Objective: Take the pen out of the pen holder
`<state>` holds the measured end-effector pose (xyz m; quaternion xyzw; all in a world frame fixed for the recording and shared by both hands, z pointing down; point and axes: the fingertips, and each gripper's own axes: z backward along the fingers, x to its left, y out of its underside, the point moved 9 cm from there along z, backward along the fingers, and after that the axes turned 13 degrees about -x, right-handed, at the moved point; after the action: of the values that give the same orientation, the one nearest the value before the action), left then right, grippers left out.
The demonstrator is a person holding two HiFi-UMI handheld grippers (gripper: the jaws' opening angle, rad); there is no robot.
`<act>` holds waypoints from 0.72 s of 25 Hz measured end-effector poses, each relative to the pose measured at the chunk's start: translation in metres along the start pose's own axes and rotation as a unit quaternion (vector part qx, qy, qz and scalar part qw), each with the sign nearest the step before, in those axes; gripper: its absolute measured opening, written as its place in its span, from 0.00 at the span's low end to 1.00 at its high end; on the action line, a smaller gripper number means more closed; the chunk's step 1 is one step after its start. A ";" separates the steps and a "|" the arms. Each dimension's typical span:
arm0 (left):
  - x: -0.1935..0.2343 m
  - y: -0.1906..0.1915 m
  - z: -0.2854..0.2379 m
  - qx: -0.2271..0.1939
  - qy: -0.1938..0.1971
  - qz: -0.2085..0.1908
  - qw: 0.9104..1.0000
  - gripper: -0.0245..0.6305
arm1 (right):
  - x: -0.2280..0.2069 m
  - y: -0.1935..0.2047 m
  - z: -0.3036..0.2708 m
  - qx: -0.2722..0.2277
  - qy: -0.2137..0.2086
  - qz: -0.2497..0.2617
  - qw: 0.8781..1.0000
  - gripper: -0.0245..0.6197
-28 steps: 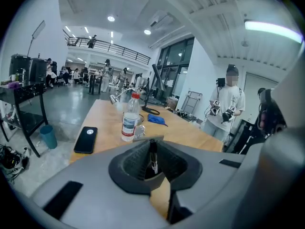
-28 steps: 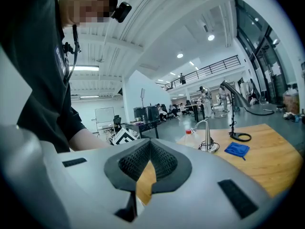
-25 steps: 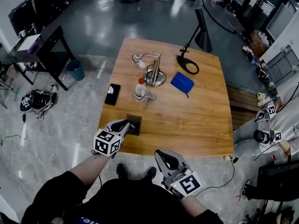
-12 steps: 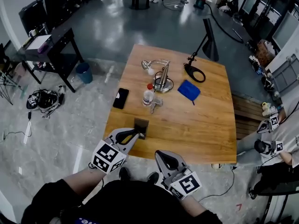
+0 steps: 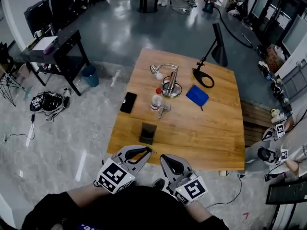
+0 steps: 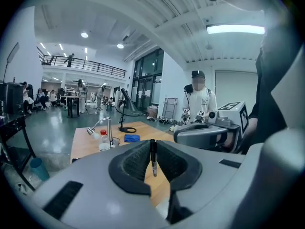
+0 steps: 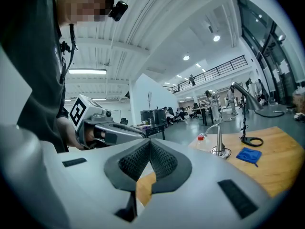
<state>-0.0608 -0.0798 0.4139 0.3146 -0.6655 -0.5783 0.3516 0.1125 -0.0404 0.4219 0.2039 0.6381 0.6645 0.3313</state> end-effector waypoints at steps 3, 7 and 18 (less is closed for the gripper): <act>-0.006 0.002 0.002 0.003 0.005 0.002 1.000 0.12 | 0.002 0.001 -0.001 0.005 -0.003 0.000 1.000 0.04; -0.008 0.007 0.001 0.002 0.009 0.000 1.000 0.12 | 0.003 0.004 -0.001 0.006 -0.005 0.001 1.000 0.04; -0.010 0.004 0.005 0.001 0.007 -0.002 1.000 0.12 | 0.006 0.001 0.001 0.006 -0.004 0.003 1.000 0.04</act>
<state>-0.0594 -0.0681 0.4163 0.3203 -0.6627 -0.5762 0.3552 0.1090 -0.0352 0.4225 0.2106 0.6402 0.6607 0.3306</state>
